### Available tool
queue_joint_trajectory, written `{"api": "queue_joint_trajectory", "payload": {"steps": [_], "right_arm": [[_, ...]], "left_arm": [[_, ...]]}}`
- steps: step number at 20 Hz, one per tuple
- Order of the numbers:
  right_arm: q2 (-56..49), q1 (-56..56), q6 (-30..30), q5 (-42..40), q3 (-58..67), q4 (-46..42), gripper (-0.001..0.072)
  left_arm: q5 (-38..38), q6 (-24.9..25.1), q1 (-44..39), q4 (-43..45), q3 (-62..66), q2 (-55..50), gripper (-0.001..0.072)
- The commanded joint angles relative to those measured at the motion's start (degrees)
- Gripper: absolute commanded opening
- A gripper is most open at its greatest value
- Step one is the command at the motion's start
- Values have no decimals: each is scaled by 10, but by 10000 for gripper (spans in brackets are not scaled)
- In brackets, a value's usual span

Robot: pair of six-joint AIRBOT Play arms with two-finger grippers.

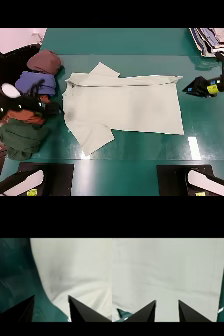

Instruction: Fold the shirts.

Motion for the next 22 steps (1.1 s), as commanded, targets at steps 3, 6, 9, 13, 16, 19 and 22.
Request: {"api": "queue_joint_trajectory", "payload": {"steps": [3,6,9,13,16,19,22], "right_arm": [[67,-8,-3,-19,-90,16,345],[77,-8,-3,-20,-90,16,345],[79,-8,-3,-11,-90,15,345],[87,-53,-3,24,-122,-6,345],[120,-141,-3,17,-225,-78,347],[126,-234,-3,12,-321,-103,566],[104,-272,-32,-16,-379,-43,447]], "left_arm": [[78,24,0,-83,-136,38,483],[114,41,-6,-120,-145,38,483],[142,41,-61,-114,-145,37,481],[145,31,-74,-100,-125,40,24],[102,32,-74,-94,-85,40,24],[100,32,-74,-95,-59,40,24],[100,32,-74,-95,-55,39,24]]}}
